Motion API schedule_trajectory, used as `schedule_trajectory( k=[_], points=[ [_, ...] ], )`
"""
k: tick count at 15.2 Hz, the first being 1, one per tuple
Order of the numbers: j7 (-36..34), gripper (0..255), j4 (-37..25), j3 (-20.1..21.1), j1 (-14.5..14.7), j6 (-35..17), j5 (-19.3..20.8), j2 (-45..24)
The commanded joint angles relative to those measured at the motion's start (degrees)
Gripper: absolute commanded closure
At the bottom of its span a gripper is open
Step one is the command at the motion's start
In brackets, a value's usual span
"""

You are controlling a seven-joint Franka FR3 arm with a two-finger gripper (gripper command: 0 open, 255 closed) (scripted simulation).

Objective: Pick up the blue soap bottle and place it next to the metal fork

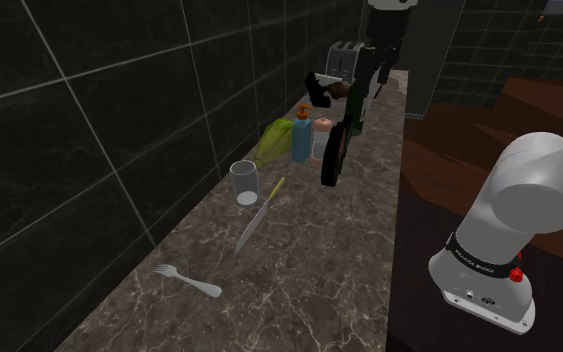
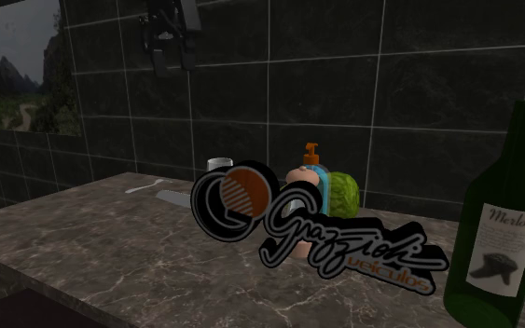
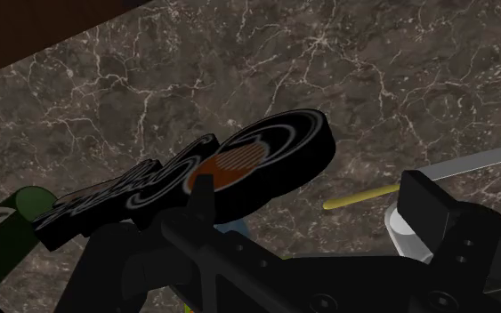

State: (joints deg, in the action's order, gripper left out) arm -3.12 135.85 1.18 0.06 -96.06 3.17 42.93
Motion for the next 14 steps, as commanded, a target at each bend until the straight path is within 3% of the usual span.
schedule_trajectory(
  k=[1, 14],
  points=[
    [0.0, 0, 0.0, 0.0, 0.0, 0.0, 0.0, 0.0],
    [8.2, 0, -13.6, -6.1, -1.1, -13.2, 0.3, -28.5]
  ],
)
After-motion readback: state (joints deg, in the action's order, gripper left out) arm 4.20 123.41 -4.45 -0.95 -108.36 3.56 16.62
